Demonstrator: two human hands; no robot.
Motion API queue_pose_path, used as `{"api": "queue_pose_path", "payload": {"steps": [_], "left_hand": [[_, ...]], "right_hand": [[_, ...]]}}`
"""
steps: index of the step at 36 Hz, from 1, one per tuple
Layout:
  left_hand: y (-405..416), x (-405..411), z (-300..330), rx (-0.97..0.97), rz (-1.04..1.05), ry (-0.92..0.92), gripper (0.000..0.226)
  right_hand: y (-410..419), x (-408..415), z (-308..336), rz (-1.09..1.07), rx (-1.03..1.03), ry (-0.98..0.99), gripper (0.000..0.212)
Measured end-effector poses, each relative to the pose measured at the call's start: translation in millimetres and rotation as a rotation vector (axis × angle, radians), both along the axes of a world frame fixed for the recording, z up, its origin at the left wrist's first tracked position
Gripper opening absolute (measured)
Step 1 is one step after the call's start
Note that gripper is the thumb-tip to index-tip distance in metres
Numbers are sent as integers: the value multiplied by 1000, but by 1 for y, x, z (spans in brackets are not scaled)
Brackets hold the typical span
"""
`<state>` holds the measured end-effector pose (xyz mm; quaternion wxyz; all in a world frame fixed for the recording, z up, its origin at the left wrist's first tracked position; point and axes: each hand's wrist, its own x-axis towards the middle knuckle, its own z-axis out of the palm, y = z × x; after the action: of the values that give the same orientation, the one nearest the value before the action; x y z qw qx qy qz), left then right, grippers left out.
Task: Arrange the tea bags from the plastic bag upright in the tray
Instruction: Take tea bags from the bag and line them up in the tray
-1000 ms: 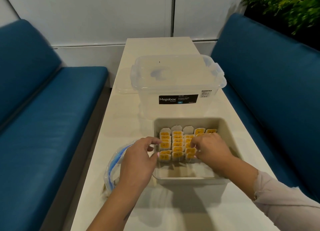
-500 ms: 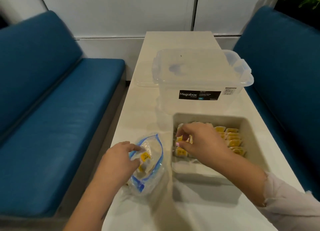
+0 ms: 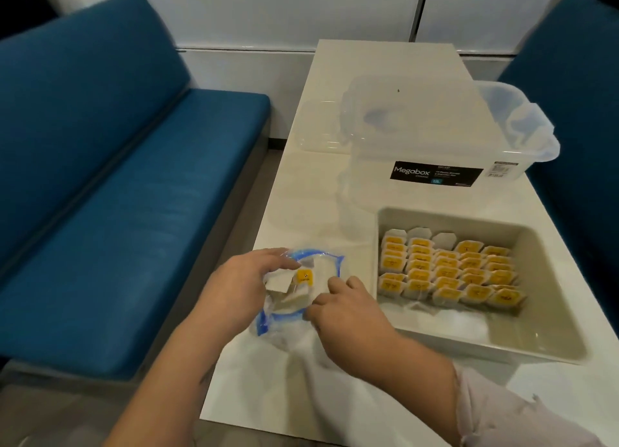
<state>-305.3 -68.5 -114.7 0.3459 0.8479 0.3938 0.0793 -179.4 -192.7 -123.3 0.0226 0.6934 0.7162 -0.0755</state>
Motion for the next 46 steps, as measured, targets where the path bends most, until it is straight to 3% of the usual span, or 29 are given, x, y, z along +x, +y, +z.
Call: {"api": "queue_pose_path", "payload": {"steps": [6, 12, 20, 30, 35, 41, 46], "left_hand": [[4, -2, -4, 16, -43, 23, 61], [3, 2, 4, -13, -92, 60, 59], [1, 5, 10, -59, -140, 140, 62], [2, 5, 12, -24, -148, 142, 66], [3, 8, 14, -36, -146, 133, 70], [7, 5, 6, -82, -132, 68, 58], [5, 4, 8, -83, -169, 73, 55]], "right_hand": [[2, -13, -8, -6, -9, -10, 23], [30, -16, -4, -88, 6, -17, 35], [55, -27, -20, -137, -228, -113, 37], [53, -19, -16, -101, -151, -97, 32], [51, -13, -7, -134, -93, -39, 28], [40, 1, 18, -190, 3, 42, 27], [34, 25, 49, -267, -20, 232, 16]]}}
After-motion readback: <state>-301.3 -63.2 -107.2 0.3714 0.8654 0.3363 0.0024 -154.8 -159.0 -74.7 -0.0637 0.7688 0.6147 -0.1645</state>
